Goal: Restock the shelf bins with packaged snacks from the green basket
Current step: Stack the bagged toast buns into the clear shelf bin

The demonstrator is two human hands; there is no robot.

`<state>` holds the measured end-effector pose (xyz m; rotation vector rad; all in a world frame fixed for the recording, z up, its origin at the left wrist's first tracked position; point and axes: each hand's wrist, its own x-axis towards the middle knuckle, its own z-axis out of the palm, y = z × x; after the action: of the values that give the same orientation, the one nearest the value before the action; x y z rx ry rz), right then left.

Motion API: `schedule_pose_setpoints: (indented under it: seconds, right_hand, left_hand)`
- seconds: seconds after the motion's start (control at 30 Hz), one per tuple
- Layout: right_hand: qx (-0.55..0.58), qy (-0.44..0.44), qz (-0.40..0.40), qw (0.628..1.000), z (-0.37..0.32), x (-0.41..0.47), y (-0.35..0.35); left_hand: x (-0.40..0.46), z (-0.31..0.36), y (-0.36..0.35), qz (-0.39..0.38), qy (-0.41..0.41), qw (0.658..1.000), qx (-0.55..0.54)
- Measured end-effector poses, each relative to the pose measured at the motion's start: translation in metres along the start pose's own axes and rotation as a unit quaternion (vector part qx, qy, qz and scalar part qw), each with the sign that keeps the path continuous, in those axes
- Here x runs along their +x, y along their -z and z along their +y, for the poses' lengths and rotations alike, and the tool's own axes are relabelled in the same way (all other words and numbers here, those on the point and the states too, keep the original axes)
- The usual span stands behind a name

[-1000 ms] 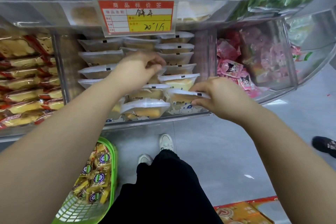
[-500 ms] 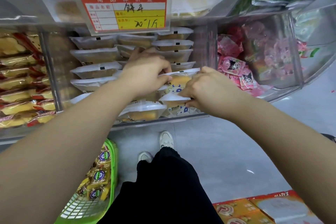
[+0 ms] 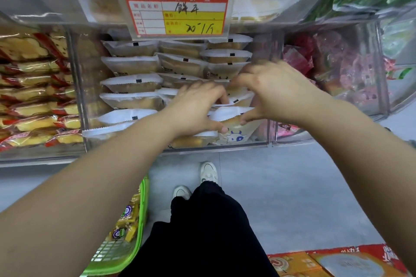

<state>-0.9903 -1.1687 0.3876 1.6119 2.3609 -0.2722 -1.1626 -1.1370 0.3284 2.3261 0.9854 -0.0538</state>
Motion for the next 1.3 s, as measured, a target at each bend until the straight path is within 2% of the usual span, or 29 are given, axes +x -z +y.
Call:
schedule_pose_setpoints:
  seconds: [0.07, 0.13, 0.2, 0.27, 0.3, 0.4, 0.43, 0.5, 0.6, 0.7, 0.83, 0.93, 1.0, 1.1, 1.17, 1.23, 1.3]
  right_hand:
    - [-0.062, 0.024, -0.030, 0.997, -0.001, 0.002, -0.005]
    - [-0.064, 0.021, -0.042, 0.997, -0.001, 0.006, -0.007]
    - [-0.044, 0.004, -0.048, 0.998, 0.000, 0.009, -0.008]
    - [0.013, -0.012, -0.047, 0.999, 0.002, 0.011, -0.006]
    - [0.063, -0.018, -0.041, 0.997, 0.002, 0.010, -0.005]
    - [0.161, -0.022, 0.012, 0.987, 0.002, 0.004, -0.002]
    - [0.172, -0.025, 0.025, 0.984, 0.001, 0.001, -0.003]
    - [0.190, -0.026, 0.018, 0.981, -0.006, -0.003, -0.007]
    - [0.192, -0.024, 0.009, 0.981, -0.017, -0.004, -0.017]
    - [0.181, -0.031, 0.030, 0.983, -0.019, -0.003, -0.022]
    - [0.195, -0.032, 0.007, 0.980, -0.017, -0.002, -0.023]
    - [0.254, -0.044, 0.006, 0.966, -0.013, 0.001, -0.017]
    - [0.316, -0.069, 0.025, 0.946, -0.012, 0.001, -0.010]
    - [0.356, -0.092, 0.058, 0.928, -0.013, -0.001, 0.002]
    - [0.389, -0.076, 0.067, 0.916, -0.020, 0.000, 0.012]
    - [0.450, -0.053, 0.063, 0.889, -0.037, 0.003, 0.024]
    - [0.513, -0.018, 0.044, 0.857, -0.063, 0.008, 0.035]
  left_hand:
    - [0.003, 0.004, -0.007, 0.018, 0.008, 0.999, 0.029]
    - [0.006, 0.005, -0.008, 0.016, 0.013, 0.999, 0.030]
    - [0.005, 0.000, 0.000, -0.006, 0.020, 0.998, -0.053]
    - [-0.003, -0.008, 0.015, 0.011, 0.051, 0.985, -0.162]
    - [-0.010, -0.014, 0.023, 0.050, 0.071, 0.979, -0.186]
    - [-0.035, -0.034, 0.040, 0.156, 0.098, 0.967, -0.174]
    - [-0.044, -0.039, 0.043, 0.156, 0.089, 0.966, -0.184]
    - [-0.061, -0.043, 0.045, 0.103, 0.054, 0.972, -0.204]
    - [-0.074, -0.042, 0.031, 0.030, -0.004, 0.988, -0.151]
    - [-0.070, -0.041, 0.017, 0.074, 0.005, 0.992, -0.106]
    - [-0.061, -0.043, 0.010, 0.103, 0.036, 0.992, -0.064]
    - [-0.060, -0.042, 0.007, 0.099, 0.047, 0.993, -0.040]
    - [-0.063, -0.041, 0.009, 0.116, 0.055, 0.990, -0.063]
    - [-0.072, -0.034, 0.015, 0.217, 0.102, 0.963, -0.123]
    - [-0.086, -0.028, 0.021, 0.299, 0.143, 0.927, -0.177]
    - [-0.109, -0.021, 0.023, 0.373, 0.186, 0.872, -0.255]
    - [-0.138, -0.010, 0.019, 0.445, 0.225, 0.799, -0.335]
